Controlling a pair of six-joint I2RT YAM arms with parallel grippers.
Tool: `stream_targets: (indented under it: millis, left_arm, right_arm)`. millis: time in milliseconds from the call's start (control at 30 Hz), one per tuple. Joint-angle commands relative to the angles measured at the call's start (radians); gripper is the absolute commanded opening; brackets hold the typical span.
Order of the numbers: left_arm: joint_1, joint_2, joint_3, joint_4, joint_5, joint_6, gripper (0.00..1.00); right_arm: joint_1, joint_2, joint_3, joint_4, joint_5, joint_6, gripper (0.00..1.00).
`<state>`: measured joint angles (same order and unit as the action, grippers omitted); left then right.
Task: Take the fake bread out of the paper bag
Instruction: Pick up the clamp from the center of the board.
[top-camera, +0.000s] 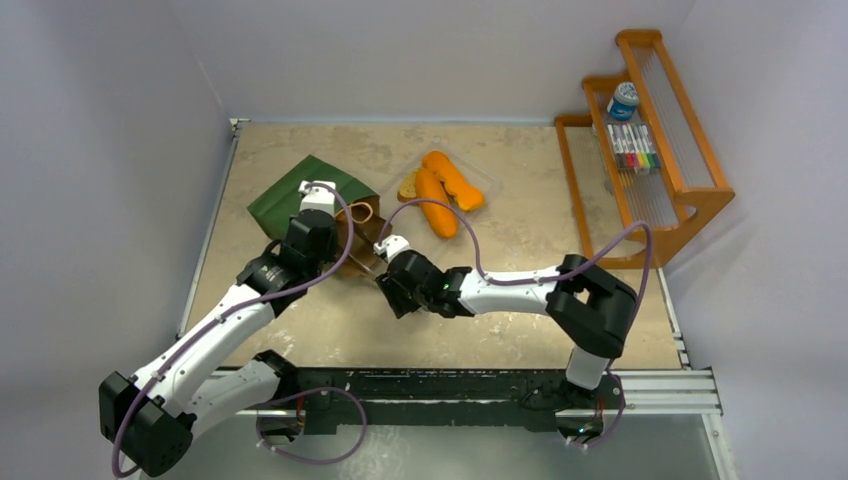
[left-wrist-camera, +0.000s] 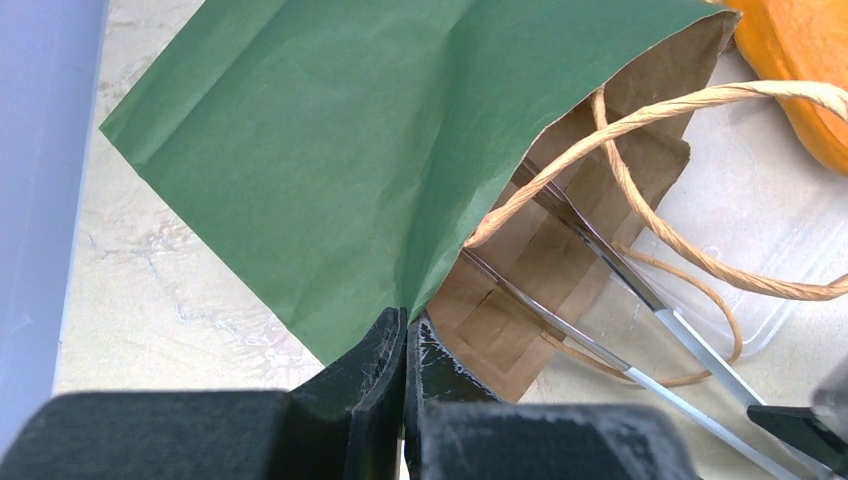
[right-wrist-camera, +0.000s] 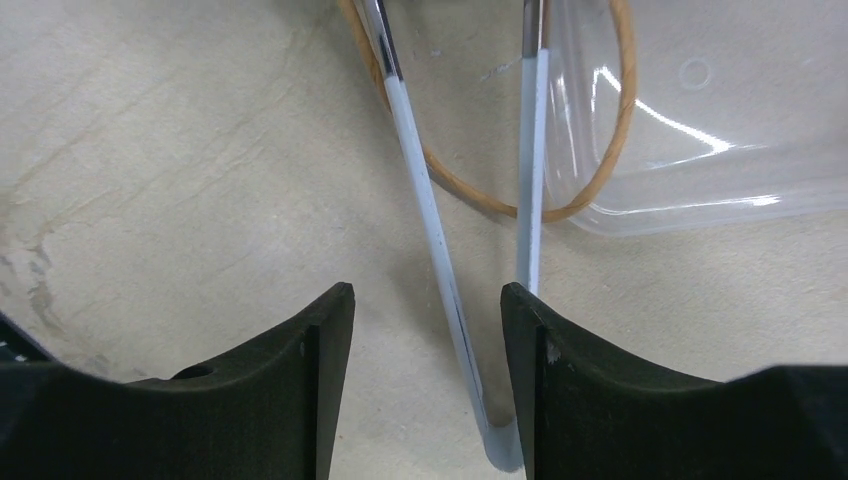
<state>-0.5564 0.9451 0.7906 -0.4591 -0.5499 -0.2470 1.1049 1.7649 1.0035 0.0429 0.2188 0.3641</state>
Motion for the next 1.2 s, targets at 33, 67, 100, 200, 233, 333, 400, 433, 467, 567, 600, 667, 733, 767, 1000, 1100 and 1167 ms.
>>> stream_targets:
  millis: [33,67,100,200,233,333,400,433,467,567,600,667,733,767,1000,1100,1167]
  left_arm:
    - [0.007,0.007,0.012,0.025,-0.006,0.011,0.0]
    - [0.007,0.007,0.01,0.028,-0.005,0.011,0.0]
    - [0.007,0.007,0.009,0.029,-0.007,0.011,0.0]
    - [0.007,0.009,0.007,0.033,-0.007,0.011,0.0]
    - [0.006,0.01,0.007,0.034,-0.007,0.01,0.0]
    - [0.007,0.014,0.006,0.037,-0.007,0.008,0.0]
    - [0.007,0.015,0.007,0.037,-0.007,0.008,0.0]
    - [0.007,0.015,0.009,0.036,-0.007,0.008,0.0]
    - [0.007,0.016,0.009,0.035,-0.007,0.008,0.0]
    - [0.007,0.014,0.012,0.03,-0.007,0.008,0.0]
    - [0.007,0.013,0.012,0.03,-0.007,0.008,0.0]
    - [0.007,0.014,0.013,0.028,-0.008,0.009,0.0]
    - [0.007,0.015,0.013,0.028,-0.008,0.009,0.0]
    - [0.007,0.016,0.012,0.028,-0.007,0.009,0.0]
    - [0.007,0.023,0.013,0.028,-0.006,0.009,0.0]
    - [0.007,0.021,0.013,0.028,-0.005,0.01,0.0]
    - [0.007,0.021,0.014,0.028,-0.005,0.01,0.0]
  right_arm:
    - [-0.001,-0.12,0.02,-0.005,0.018,-0.037,0.58]
    - [-0.002,-0.134,0.021,-0.013,0.021,-0.037,0.58]
    - [-0.001,-0.147,0.021,-0.02,0.024,-0.035,0.58]
    - [-0.002,-0.17,0.013,-0.042,0.011,-0.031,0.59]
    - [-0.002,-0.169,0.009,-0.041,0.015,-0.035,0.59]
    - [-0.003,-0.143,0.007,-0.042,0.002,-0.046,0.59]
    - [-0.003,-0.134,-0.009,-0.018,-0.018,-0.051,0.6]
    - [-0.003,-0.127,-0.022,-0.004,-0.025,-0.052,0.6]
    - [-0.003,-0.122,-0.027,0.005,-0.024,-0.052,0.6]
    - [-0.003,-0.102,-0.056,0.027,-0.007,-0.051,0.61]
    - [-0.003,-0.096,-0.063,0.034,-0.001,-0.049,0.62]
    - [-0.002,-0.085,-0.071,0.045,0.007,-0.047,0.62]
    - [-0.002,-0.072,-0.077,0.054,0.01,-0.047,0.63]
    - [-0.002,-0.067,-0.08,0.061,0.009,-0.046,0.62]
    - [-0.009,-0.015,-0.081,0.108,0.002,-0.048,0.56]
    - [-0.02,0.014,-0.074,0.129,-0.005,-0.04,0.5]
    - [-0.022,0.03,-0.063,0.141,-0.007,-0.039,0.47]
